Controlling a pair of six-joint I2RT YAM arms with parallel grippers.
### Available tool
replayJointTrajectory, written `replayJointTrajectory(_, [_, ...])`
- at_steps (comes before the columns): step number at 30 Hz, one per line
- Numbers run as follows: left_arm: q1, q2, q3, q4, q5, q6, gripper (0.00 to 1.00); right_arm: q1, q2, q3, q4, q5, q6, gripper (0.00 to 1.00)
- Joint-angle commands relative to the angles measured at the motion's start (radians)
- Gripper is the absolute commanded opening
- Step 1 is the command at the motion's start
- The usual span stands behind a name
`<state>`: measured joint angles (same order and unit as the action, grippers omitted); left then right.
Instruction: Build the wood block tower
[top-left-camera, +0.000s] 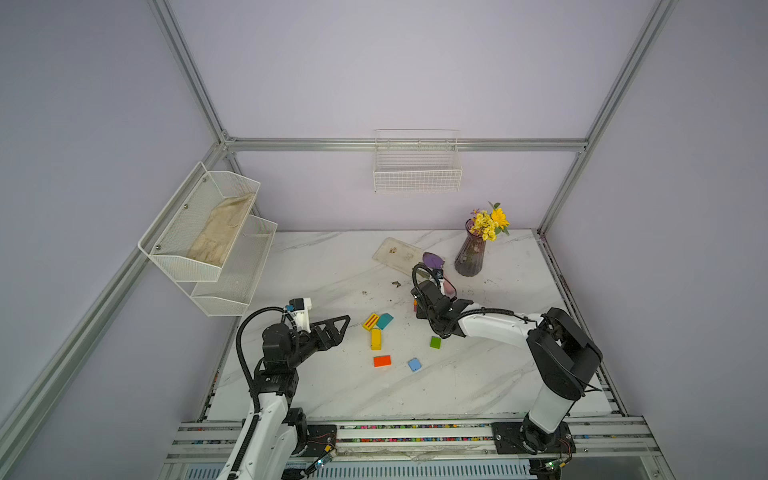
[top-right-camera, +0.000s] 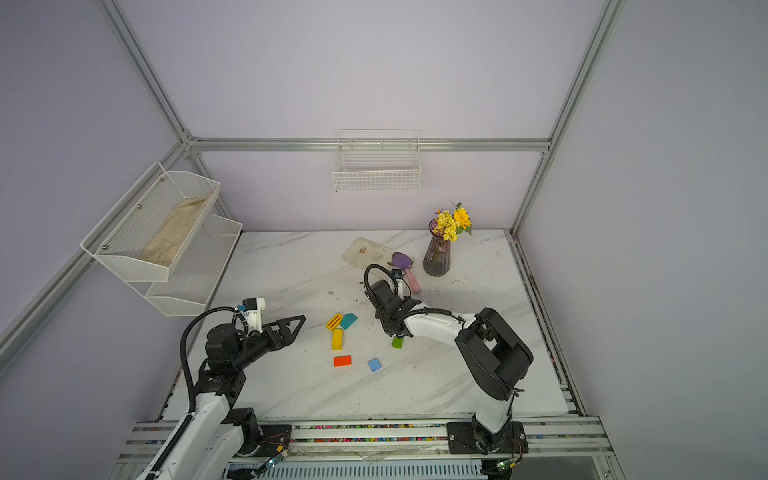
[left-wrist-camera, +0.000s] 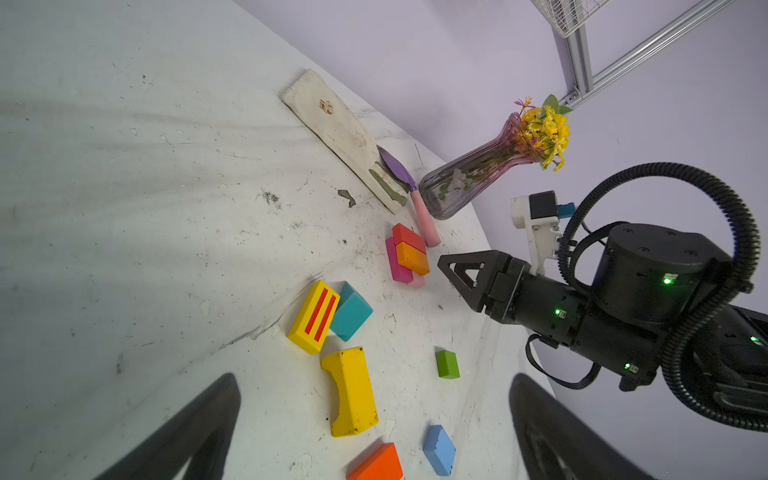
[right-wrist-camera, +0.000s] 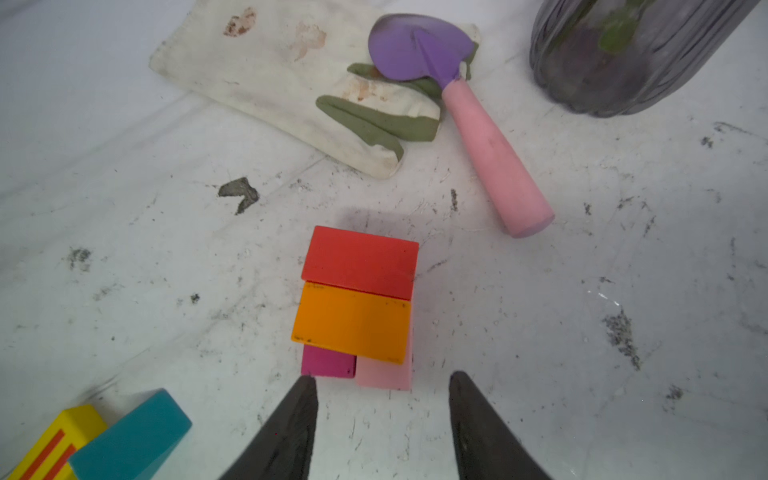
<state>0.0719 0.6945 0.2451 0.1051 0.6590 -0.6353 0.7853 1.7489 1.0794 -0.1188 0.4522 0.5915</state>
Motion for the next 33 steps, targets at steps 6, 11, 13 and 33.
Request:
replayJointTrajectory(6, [0.008, -0.012, -0.006, 0.012, -0.004, 0.008, 1.0, -0.065, 0.14, 0.238, -0.074, -0.025, -0.018, 0.48])
replayJointTrajectory(11, [0.008, -0.011, -0.006, 0.015, -0.004, 0.008, 1.0, -0.123, 0.277, 0.379, -0.129, -0.066, -0.028, 0.44])
replayJointTrajectory(13, [0.008, -0.011, -0.007, 0.015, -0.006, 0.008, 1.0, -0.137, 0.325, 0.427, -0.155, -0.076, -0.034, 0.42])
replayJointTrajectory(33, [0.008, -0.007, -0.004, 0.016, -0.009, 0.009, 1.0, -0.158, 0.395, 0.453, -0.172, -0.136, -0.033, 0.34])
